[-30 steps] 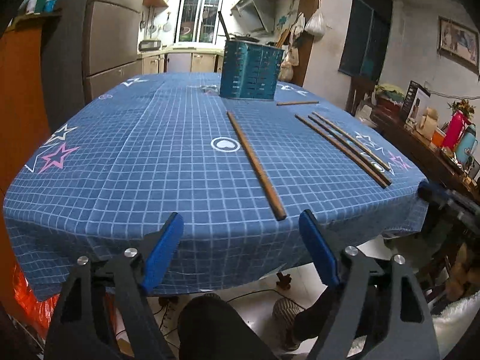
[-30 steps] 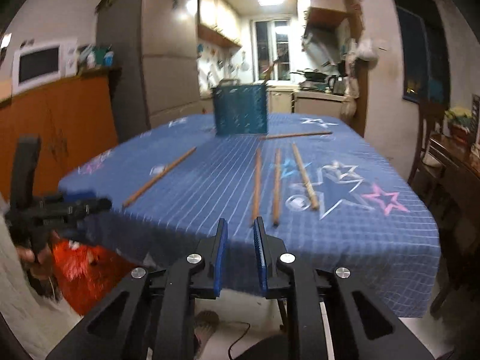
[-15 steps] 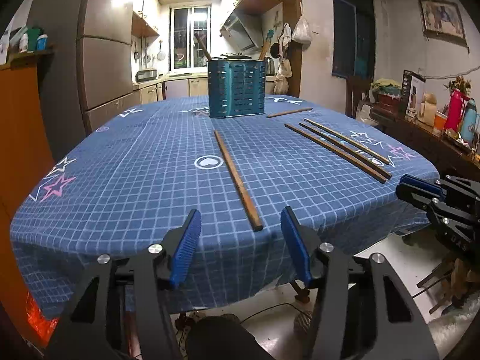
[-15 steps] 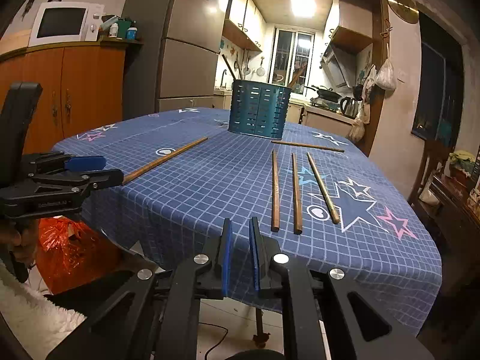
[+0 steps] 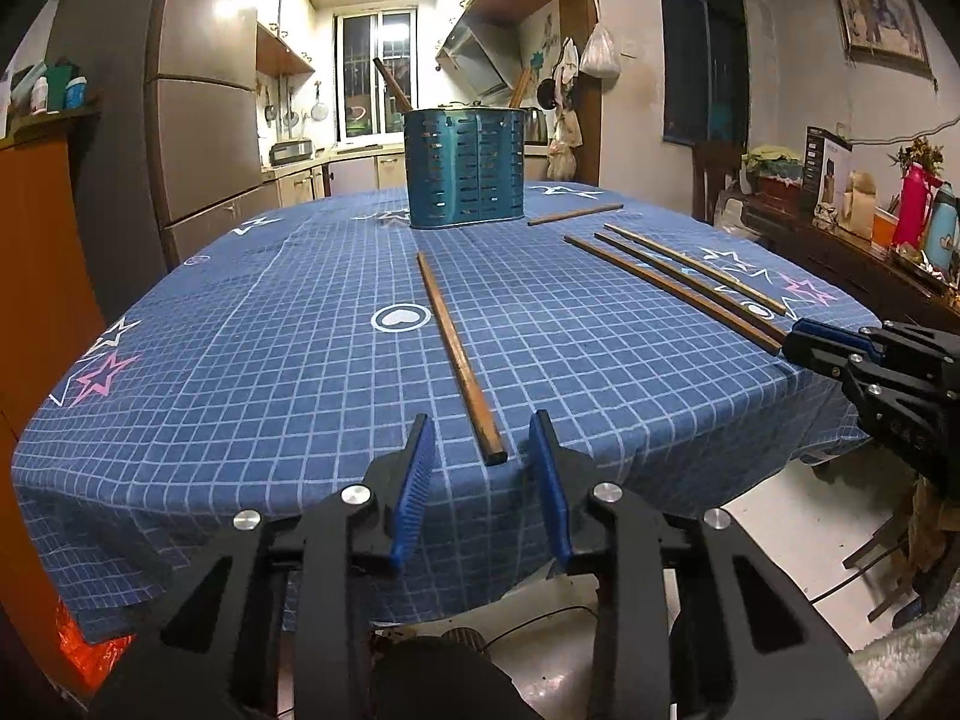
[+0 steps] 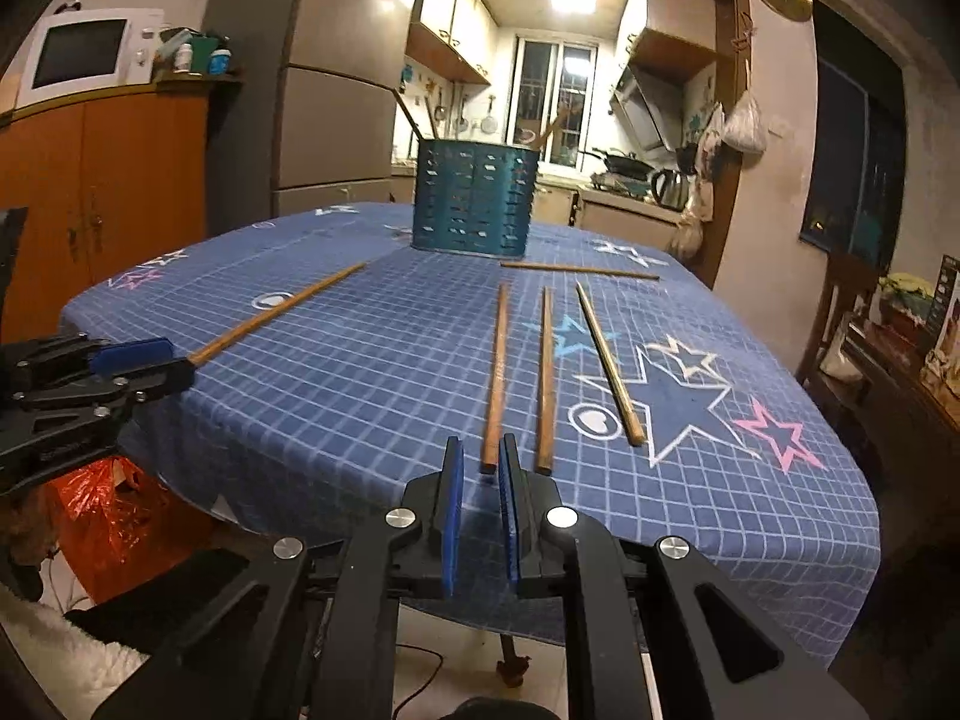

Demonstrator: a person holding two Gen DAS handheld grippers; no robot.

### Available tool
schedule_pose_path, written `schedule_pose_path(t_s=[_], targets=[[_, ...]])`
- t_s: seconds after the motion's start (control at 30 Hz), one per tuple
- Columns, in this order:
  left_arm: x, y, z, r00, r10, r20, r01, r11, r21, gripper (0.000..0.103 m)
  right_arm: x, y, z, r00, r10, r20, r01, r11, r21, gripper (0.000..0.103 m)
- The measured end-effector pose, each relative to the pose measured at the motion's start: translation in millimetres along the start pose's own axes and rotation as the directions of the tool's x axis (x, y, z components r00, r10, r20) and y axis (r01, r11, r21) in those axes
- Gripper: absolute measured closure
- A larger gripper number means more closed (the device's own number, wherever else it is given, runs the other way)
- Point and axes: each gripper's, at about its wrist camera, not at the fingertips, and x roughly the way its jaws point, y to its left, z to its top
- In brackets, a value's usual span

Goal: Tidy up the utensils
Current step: 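Lower the right gripper onto a wooden chopstick and close it while the left gripper closes on another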

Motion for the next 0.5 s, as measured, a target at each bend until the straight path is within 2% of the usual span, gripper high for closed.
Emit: schedule_pose_path(t_s=[0.5], targets=[[1,-2,-3,1.000,0.019,0.023,-0.019,1.000,0.010,0.071,14,-7,-3,1.000,0.020,-0.008,-0.020,0.999,0.034,0.090]])
